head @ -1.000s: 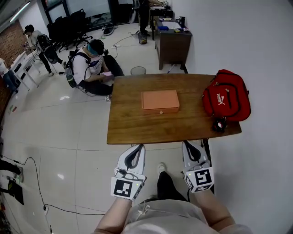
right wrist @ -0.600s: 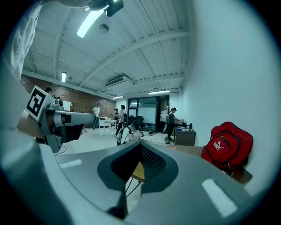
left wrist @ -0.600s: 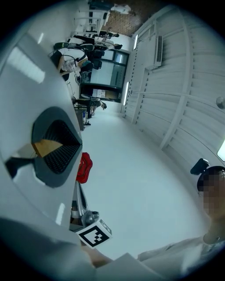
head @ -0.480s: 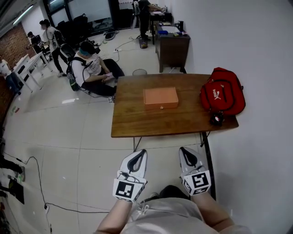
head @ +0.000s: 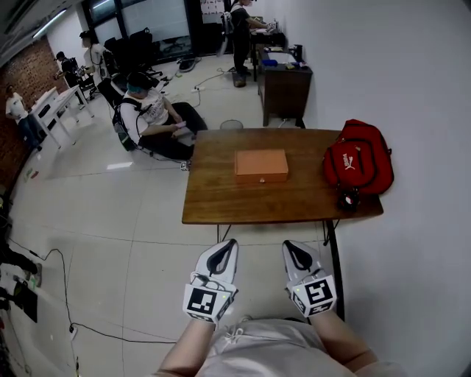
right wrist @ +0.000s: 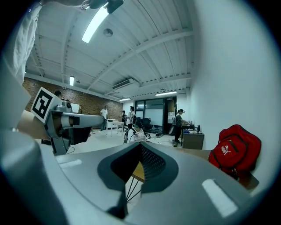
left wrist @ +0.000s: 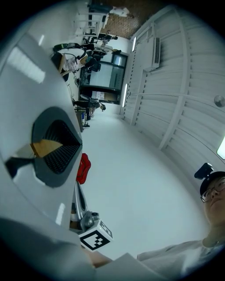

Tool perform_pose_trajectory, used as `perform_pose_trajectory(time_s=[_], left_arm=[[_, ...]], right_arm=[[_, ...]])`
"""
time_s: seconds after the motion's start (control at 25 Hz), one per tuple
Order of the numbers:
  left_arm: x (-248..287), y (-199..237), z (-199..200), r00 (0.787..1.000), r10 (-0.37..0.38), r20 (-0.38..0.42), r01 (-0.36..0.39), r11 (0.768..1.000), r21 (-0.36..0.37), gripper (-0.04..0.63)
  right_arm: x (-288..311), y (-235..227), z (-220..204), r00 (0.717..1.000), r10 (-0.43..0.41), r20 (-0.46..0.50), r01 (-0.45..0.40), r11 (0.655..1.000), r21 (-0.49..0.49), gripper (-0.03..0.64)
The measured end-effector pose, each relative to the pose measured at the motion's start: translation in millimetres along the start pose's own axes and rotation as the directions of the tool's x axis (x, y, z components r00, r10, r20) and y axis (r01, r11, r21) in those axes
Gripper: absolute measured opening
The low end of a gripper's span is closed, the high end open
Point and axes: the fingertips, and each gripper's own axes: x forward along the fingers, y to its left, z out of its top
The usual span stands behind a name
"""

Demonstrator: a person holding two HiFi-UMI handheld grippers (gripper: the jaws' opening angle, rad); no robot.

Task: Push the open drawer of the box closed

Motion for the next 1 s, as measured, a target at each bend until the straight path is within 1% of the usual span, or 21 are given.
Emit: perform_pose_trajectory(time_s=[0.12,0.24,0.56,0.68,0.84,1.0], left_arm=[[-1.8,0.9,-1.5,1.0,0.017,-0.016,-0.017,1.0,0.005,0.005],[-0.7,2.0,-0.4,0.999,0.033,-0.019,-0.033,0.999,0.009,0.005],[-2.6,-0.2,-8.4,1.0,0.014,-0.026,-0.015,1.0,-0.016,0.005],[-5.6,2.5,-8.4,0.999,0.011,-0.03,-0.011,1.0,-0.014,0.005],[-6.1,0.0,-5.1,1.0,-0.018,-0.022,0.018,1.0,-0.003,0.005],[-3.4,-9.4,-11.1,0.996,-0.078,-0.048,0.079,0.996,0.03,0.005]], right_arm=[[-3.8,3.0,3.1,1.0,0.023,0.008,-0.023,1.0,-0.01,0.003],[-7.3,1.6,4.0,1.0,0.025,0.012,-0.025,1.0,-0.01,0.003],[-13.0,2.2,1.5,1.0,0.017,0.016,-0.017,1.0,0.002,0.003],[-14.3,1.6,2.9,1.0,0.012,0.016,-0.012,1.0,0.006,0.003],[-12.4,0.6,-0.7,1.0,0.0,-0.005,0.0,1.0,0.003,0.003],[-9.4,3.2,-5.3,1.0,0.005,-0.024,-0.006,1.0,-0.012,0.003]])
